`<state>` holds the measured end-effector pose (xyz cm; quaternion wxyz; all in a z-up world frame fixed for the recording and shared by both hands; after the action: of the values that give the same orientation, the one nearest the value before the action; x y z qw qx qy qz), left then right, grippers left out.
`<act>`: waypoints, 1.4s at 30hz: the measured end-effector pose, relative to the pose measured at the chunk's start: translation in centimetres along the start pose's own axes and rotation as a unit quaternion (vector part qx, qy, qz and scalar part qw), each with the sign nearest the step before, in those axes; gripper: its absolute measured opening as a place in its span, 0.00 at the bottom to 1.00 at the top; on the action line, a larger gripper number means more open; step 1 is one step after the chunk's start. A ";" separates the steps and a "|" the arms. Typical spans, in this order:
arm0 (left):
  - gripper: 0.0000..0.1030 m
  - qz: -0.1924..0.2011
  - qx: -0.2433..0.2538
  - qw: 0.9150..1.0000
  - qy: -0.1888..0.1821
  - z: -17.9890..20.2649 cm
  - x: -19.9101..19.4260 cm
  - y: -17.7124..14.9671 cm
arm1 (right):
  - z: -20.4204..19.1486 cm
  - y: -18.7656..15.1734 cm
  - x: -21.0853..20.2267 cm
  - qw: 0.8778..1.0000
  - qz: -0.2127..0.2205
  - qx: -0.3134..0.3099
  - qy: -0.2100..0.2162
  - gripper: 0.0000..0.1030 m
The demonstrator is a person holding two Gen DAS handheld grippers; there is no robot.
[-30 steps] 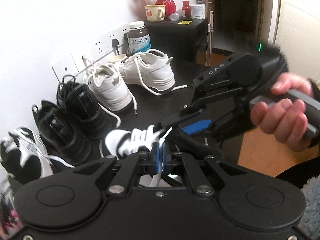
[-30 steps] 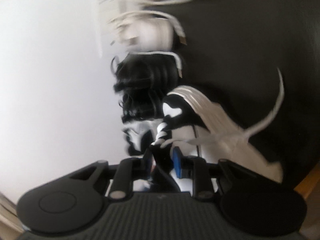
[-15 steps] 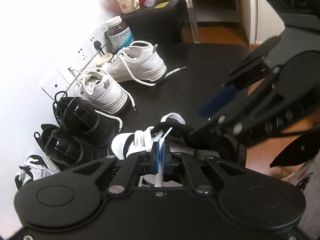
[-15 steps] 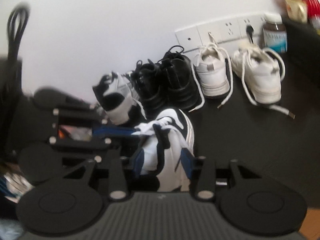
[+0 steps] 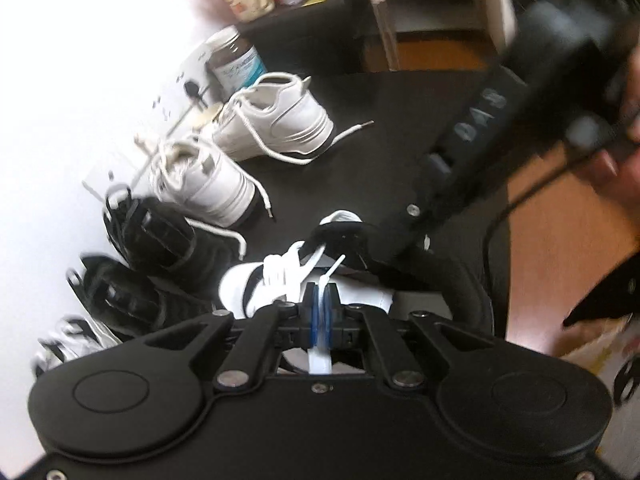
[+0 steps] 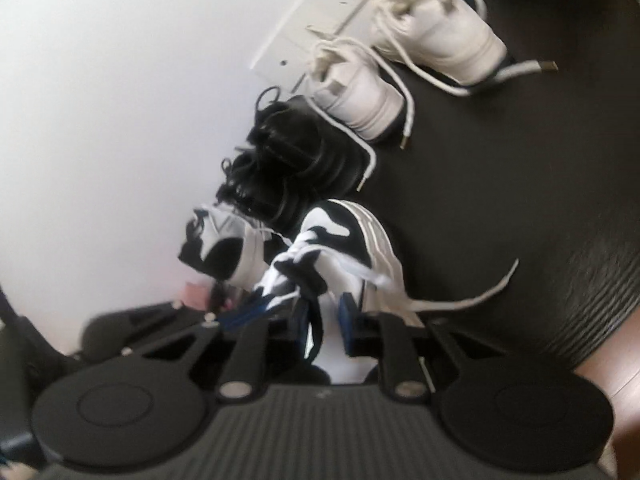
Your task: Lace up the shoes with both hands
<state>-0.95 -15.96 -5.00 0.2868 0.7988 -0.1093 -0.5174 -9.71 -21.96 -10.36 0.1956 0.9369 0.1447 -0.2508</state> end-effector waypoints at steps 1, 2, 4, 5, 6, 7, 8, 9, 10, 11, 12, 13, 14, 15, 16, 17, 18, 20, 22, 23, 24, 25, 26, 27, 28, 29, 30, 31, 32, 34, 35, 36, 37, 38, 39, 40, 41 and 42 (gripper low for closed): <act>0.03 -0.001 -0.017 1.000 -0.008 -0.3 0.1 0.0 | 0.1 -0.1 0.0 1.000 -0.002 0.010 0.004 0.16; 0.03 0.000 -0.027 1.000 -0.013 -0.4 0.1 0.0 | 0.3 -0.1 0.1 1.000 -0.004 0.021 0.008 0.16; 0.03 0.001 -0.040 0.999 -0.020 -0.5 0.1 -0.2 | 0.6 -0.2 0.2 0.999 -0.008 0.042 0.017 0.16; 0.03 0.004 -0.048 0.999 -0.023 -0.5 0.2 -0.2 | 0.7 -0.3 0.1 0.998 -0.008 0.050 0.021 0.16; 0.03 0.008 -0.056 0.998 -0.026 -0.6 0.2 -0.3 | 0.8 -0.2 0.1 0.998 -0.008 0.055 0.023 0.16; 0.03 0.012 -0.067 0.997 -0.031 -0.7 0.2 -0.3 | 0.8 -0.2 0.2 0.998 -0.008 0.057 0.023 0.16; 0.03 0.015 -0.081 0.996 -0.036 -0.8 0.2 -0.4 | 0.8 -0.2 0.3 0.998 -0.008 0.059 0.024 0.16; 0.03 0.018 -0.093 0.995 -0.042 -1.0 0.2 -0.4 | 0.9 -0.1 0.3 0.998 -0.008 0.061 0.025 0.16; 0.03 0.021 -0.106 0.993 -0.048 -1.1 0.1 -0.5 | 0.9 -0.1 0.4 0.998 -0.008 0.061 0.025 0.16; 0.03 0.022 -0.114 0.992 -0.051 -1.2 0.1 -0.5 | 0.8 -0.1 0.4 0.998 -0.008 0.059 0.024 0.16; 0.03 0.022 -0.119 0.991 -0.053 -1.3 0.1 -0.6 | 0.8 0.0 0.4 0.998 -0.009 0.057 0.023 0.16; 0.03 0.022 -0.122 0.991 -0.054 -1.3 0.2 -0.6 | 0.8 0.0 0.4 0.998 -0.009 0.056 0.022 0.16; 0.03 0.021 -0.125 0.991 -0.054 -1.3 0.3 -0.6 | 0.7 0.0 0.4 0.998 -0.009 0.055 0.021 0.16; 0.03 0.019 -0.127 0.990 -0.054 -1.3 0.4 -0.6 | 0.7 0.0 0.4 0.998 -0.010 0.054 0.020 0.16; 0.03 0.018 -0.130 0.990 -0.054 -1.4 0.5 -0.6 | 0.7 0.1 0.4 0.998 -0.010 0.053 0.020 0.16; 0.03 0.016 -0.132 0.990 -0.054 -1.4 0.6 -0.6 | 0.7 0.1 0.4 0.998 -0.010 0.053 0.019 0.16; 0.03 0.016 -0.135 0.989 -0.054 -1.4 0.7 -0.6 | 0.7 0.1 0.4 0.998 -0.010 0.053 0.019 0.16; 0.03 0.017 -0.145 0.988 -0.056 -1.6 0.7 -0.6 | 0.6 0.1 0.3 0.998 -0.009 0.054 0.018 0.16; 0.03 0.018 -0.156 0.986 -0.056 -1.7 0.7 -0.7 | 0.6 0.0 0.3 0.998 -0.008 0.056 0.018 0.16; 0.03 0.020 -0.161 0.985 -0.056 -1.8 0.6 -0.8 | 0.6 0.0 0.3 0.998 -0.008 0.057 0.019 0.16; 0.03 0.021 -0.166 0.984 -0.056 -1.9 0.6 -0.9 | 0.7 0.0 0.3 0.998 -0.008 0.058 0.019 0.16; 0.03 0.021 -0.171 0.983 -0.056 -2.0 0.6 -1.0 | 0.7 0.0 0.3 0.998 -0.008 0.058 0.020 0.16; 0.03 0.021 -0.171 0.984 -0.056 -2.0 0.5 -1.0 | 0.7 0.1 0.3 0.998 -0.008 0.058 0.020 0.16; 0.03 0.021 -0.167 0.984 -0.054 -1.9 0.5 -0.9 | 0.7 0.1 0.3 0.998 -0.009 0.058 0.020 0.16; 0.03 0.021 -0.163 0.985 -0.053 -1.8 0.5 -0.9 | 0.7 0.1 0.3 0.998 -0.009 0.058 0.020 0.16; 0.03 0.021 -0.162 0.985 -0.053 -1.8 0.5 -0.9 | 0.7 0.1 0.4 0.998 -0.010 0.058 0.020 0.16; 0.03 0.020 -0.162 0.985 -0.053 -1.8 0.5 -0.8 | 0.7 0.1 0.4 0.998 -0.010 0.059 0.021 0.16; 0.03 0.020 -0.162 0.985 -0.053 -1.8 0.5 -0.8 | 0.7 0.1 0.4 0.998 -0.010 0.059 0.021 0.16; 0.03 0.020 -0.162 0.985 -0.053 -1.8 0.6 -0.8 | 0.8 0.1 0.4 0.998 -0.011 0.059 0.022 0.16; 0.03 0.021 -0.163 0.985 -0.054 -1.7 0.6 -0.8 | 0.6 -0.1 0.4 0.998 -0.007 0.061 0.021 0.16; 0.03 0.022 -0.162 0.985 -0.054 -1.7 0.6 -0.8 | 0.6 -0.2 0.4 0.998 -0.005 0.063 0.020 0.16; 0.03 0.022 -0.161 0.985 -0.054 -1.6 0.6 -0.7 | 0.5 -0.2 0.4 0.998 -0.004 0.064 0.019 0.16; 0.03 0.022 -0.160 0.985 -0.054 -1.6 0.6 -0.7 | 0.5 -0.2 0.4 0.998 -0.002 0.065 0.019 0.16; 0.03 0.022 -0.159 0.986 -0.054 -1.6 0.6 -0.7 | 0.4 -0.3 0.4 0.998 -0.001 0.065 0.019 0.16; 0.03 0.021 -0.158 0.986 -0.055 -1.6 0.6 -0.7 | 0.5 -0.2 0.4 0.998 -0.001 0.066 0.019 0.16; 0.03 0.021 -0.157 0.986 -0.055 -1.5 0.7 -0.7 | 0.5 -0.1 0.4 0.998 -0.001 0.066 0.019 0.16; 0.03 0.020 -0.156 0.986 -0.055 -1.5 0.7 -0.7 | 0.5 -0.1 0.4 0.998 -0.001 0.066 0.019 0.16; 0.03 0.020 -0.155 0.986 -0.055 -1.5 0.7 -0.6 | 0.6 -0.1 0.4 0.998 -0.001 0.066 0.019 0.16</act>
<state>0.61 -15.26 -5.47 0.4107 0.7125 -0.0596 -0.5658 -9.66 -22.09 -11.03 0.1305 0.9523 0.1326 -0.2419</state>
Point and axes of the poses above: each gripper's, at about its wrist camera, not at the fingertips, and x roughly the way its jaws point, z to its right, y to its top, the point moved 9 cm from there along x, roughly the way its jaws point, and after that the axes turned 2 degrees about z, right-handed, at the moved point
